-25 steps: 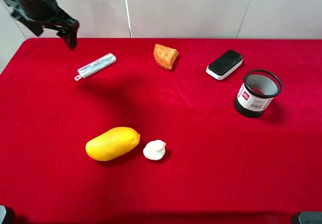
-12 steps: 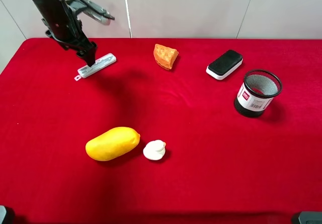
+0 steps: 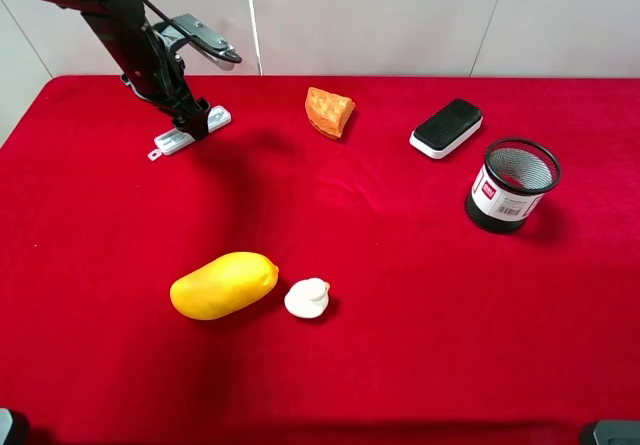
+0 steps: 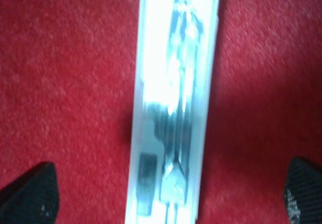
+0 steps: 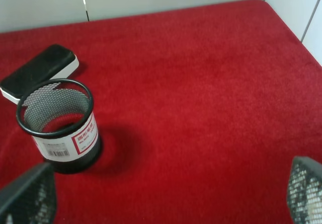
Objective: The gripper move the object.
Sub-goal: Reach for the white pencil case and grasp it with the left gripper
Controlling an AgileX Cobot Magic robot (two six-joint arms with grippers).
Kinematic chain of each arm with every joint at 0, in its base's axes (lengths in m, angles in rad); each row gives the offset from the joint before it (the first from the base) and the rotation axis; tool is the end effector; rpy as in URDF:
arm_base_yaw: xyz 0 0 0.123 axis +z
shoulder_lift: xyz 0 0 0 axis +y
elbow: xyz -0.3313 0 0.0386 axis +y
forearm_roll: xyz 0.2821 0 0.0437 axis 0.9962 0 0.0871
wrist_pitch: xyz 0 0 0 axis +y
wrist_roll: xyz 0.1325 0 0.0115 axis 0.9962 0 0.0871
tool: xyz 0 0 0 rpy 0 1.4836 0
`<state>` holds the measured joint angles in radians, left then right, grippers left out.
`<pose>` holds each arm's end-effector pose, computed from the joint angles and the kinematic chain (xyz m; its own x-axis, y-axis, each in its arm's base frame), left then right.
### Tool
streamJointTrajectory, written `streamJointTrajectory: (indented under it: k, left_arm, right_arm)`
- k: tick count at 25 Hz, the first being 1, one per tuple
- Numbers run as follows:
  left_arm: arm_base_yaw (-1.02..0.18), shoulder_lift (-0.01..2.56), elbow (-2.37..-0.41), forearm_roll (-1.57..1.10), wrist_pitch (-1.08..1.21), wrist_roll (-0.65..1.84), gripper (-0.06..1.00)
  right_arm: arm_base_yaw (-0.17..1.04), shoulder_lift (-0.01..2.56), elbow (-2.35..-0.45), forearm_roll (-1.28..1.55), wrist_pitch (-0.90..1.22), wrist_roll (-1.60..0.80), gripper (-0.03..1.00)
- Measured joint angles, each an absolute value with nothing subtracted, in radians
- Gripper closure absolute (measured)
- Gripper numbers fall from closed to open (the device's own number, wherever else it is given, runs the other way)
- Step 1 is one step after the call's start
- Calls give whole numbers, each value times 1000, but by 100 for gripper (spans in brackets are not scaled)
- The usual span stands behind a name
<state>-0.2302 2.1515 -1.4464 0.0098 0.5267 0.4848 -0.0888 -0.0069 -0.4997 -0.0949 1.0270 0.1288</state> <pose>0.4987 -0.1162 0.1081 -0.6737 0.6442 -0.3620 0.6190 0.7596 0.1997 0.0133 -0.0120 0.2789 -0.4021 0.1154 -0.9083 0.1944 0.9802 0.0384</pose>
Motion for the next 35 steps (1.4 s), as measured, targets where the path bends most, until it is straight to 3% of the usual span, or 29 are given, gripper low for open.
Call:
streamJointTrajectory:
  k: [9,35]
  left_arm:
    - [-230,2200,-1446,-114,483,485,7]
    - [-185,2236,-1446,-157,441,582,7]
  right_arm:
    - [-89,-7,-500,-95,1027,129,27]
    - [-89,-7,-500,-95,1026,132,27]
